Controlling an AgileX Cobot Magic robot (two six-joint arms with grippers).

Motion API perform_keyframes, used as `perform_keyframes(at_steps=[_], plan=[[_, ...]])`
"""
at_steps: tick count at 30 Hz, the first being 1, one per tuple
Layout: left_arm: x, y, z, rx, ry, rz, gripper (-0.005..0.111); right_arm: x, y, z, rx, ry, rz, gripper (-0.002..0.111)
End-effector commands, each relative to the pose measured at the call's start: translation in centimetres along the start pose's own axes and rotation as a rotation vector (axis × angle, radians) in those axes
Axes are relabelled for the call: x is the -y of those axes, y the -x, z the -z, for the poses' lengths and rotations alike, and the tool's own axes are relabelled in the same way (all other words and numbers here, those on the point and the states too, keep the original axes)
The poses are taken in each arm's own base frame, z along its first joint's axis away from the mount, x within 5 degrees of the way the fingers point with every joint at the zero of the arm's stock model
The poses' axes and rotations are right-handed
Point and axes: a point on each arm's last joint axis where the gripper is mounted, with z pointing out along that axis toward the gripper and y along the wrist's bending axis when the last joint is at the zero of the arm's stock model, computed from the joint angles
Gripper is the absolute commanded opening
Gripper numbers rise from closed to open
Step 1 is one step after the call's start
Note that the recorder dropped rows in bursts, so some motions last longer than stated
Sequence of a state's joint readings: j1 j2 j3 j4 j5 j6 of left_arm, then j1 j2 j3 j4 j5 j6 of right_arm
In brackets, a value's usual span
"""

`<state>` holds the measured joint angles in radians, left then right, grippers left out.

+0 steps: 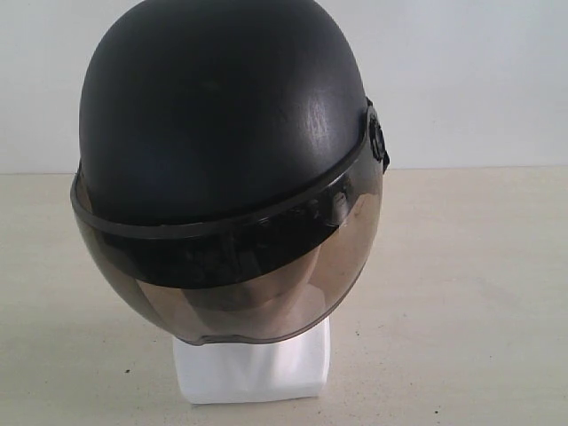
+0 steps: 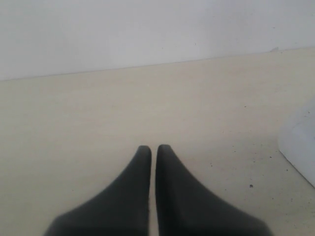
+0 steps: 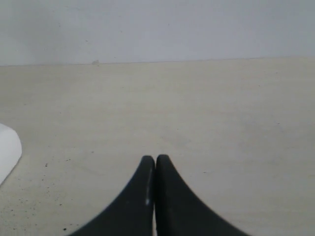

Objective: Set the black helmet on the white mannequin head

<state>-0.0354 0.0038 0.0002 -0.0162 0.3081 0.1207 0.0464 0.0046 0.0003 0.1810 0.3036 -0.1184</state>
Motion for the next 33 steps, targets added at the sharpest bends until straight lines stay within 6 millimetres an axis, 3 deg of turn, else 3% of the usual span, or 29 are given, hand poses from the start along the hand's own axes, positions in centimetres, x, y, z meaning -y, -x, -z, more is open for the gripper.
perform_keyframes(at_steps=[1, 33], plan=[[-0.03, 0.04, 0.03, 0.006, 0.005, -0.008, 0.004, 0.37, 0.01, 0.04, 0.001, -0.043, 0.113, 0.000], [-0.03, 0.04, 0.03, 0.006, 0.005, -0.008, 0.004, 0.41, 0.01, 0.05, 0.000, -0.048, 0.127, 0.000]])
